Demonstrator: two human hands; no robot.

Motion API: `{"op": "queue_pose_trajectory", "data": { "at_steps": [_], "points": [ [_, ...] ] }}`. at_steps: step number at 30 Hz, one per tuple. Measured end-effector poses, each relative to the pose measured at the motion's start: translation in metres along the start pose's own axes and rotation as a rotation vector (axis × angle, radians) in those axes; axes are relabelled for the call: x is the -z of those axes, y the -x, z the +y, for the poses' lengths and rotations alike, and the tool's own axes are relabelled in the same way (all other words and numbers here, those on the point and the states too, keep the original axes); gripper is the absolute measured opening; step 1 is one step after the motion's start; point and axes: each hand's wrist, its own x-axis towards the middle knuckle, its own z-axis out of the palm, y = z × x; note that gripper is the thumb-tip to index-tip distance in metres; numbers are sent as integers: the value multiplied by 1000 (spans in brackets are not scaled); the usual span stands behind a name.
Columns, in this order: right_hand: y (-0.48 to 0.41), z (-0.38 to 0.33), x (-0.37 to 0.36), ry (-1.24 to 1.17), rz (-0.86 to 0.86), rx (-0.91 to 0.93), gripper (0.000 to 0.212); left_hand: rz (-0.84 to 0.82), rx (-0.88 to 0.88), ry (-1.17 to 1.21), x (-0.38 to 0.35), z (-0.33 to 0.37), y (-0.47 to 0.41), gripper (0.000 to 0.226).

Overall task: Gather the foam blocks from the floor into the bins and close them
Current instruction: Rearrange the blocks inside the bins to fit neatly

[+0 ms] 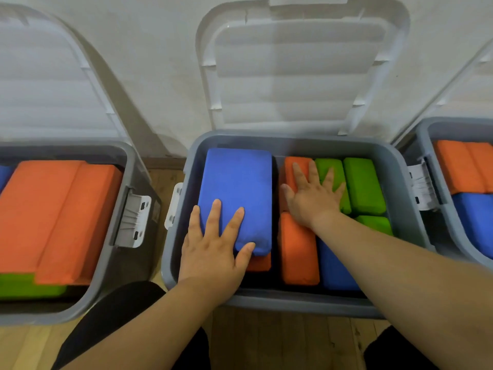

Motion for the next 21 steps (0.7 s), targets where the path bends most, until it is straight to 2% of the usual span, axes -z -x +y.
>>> {"op": "queue_pose_trajectory", "data": {
  "at_steps": [4, 7, 8, 10, 12, 14, 16, 19, 21],
  "points": [
    [-2, 2, 4, 28, -48, -2, 73, 4, -3, 5, 0, -2, -2, 72],
    [-2, 0, 18, -86, -125, 15, 74, -5, -13, 10, 1, -2, -3, 74],
    [2, 1, 22, -192, -94, 40, 75, -16, -10, 10, 3, -2, -2, 75],
    [24, 5, 26, -478, 78, 116, 77, -33, -5, 5, 6, -2, -2, 74],
    [61, 2, 20, -664, 172, 182, 66, -49, 1, 30, 9, -1, 0, 71],
    [89, -4, 5, -844, 12, 151, 51, -63, 3, 79, 12, 0, 2, 70],
    [100, -9, -6, -934, -132, 129, 48, -67, 6, 142, 16, 2, 3, 71],
    [104, -16, -3, -975, -177, 147, 51, -52, 4, 263, 27, 5, 7, 75],
    [109, -21, 4, -1109, -221, 135, 54, -9, -35, 293, 36, 9, 12, 76]
  ]
}}
